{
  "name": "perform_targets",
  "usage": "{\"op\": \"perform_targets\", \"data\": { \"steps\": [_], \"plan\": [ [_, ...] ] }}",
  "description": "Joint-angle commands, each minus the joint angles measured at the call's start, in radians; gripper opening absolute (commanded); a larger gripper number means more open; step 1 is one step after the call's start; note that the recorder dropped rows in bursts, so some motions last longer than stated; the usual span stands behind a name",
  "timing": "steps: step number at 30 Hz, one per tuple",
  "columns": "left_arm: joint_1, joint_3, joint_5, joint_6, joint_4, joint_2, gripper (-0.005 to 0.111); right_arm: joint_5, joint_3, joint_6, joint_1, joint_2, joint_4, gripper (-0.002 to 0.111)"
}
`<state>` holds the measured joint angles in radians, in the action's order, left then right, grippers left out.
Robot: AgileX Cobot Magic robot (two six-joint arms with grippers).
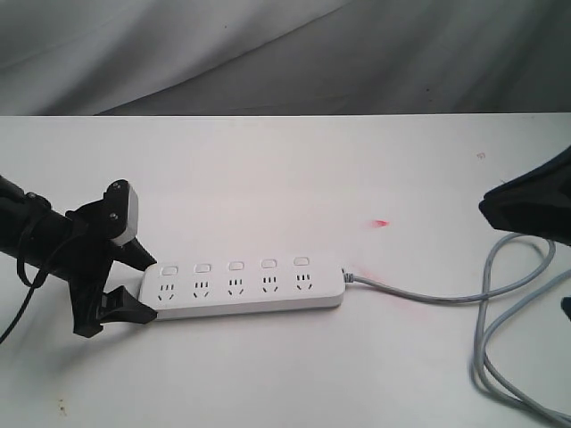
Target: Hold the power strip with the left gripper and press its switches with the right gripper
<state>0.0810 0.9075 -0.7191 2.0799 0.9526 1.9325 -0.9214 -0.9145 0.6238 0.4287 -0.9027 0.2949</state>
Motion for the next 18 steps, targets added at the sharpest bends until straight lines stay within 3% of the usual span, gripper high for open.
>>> {"op": "perform_targets", "data": {
  "steps": [1,8,10,14,18],
  "plan": [
    [0.001,0.005,-0.011,-0.003,0.003,0.0,0.061,0.019,0.007,-0.007,0.004,0.028,0.0,0.0],
    [0.001,0.005,-0.011,-0.001,0.003,0.0,0.061,0.032,0.012,-0.042,0.002,0.029,-0.042,0.0],
    [0.001,0.005,-0.011,-0.001,0.003,0.0,0.061,0.08,0.018,-0.209,0.0,0.078,-0.154,0.0],
    [0.001,0.005,-0.011,-0.004,0.003,0.0,0.061,0.41,0.167,-0.469,-0.034,0.224,-0.307,0.0],
    [0.001,0.005,-0.011,-0.004,0.003,0.0,0.061,0.664,0.396,-0.474,-0.187,0.378,-0.25,0.0]
  ]
}}
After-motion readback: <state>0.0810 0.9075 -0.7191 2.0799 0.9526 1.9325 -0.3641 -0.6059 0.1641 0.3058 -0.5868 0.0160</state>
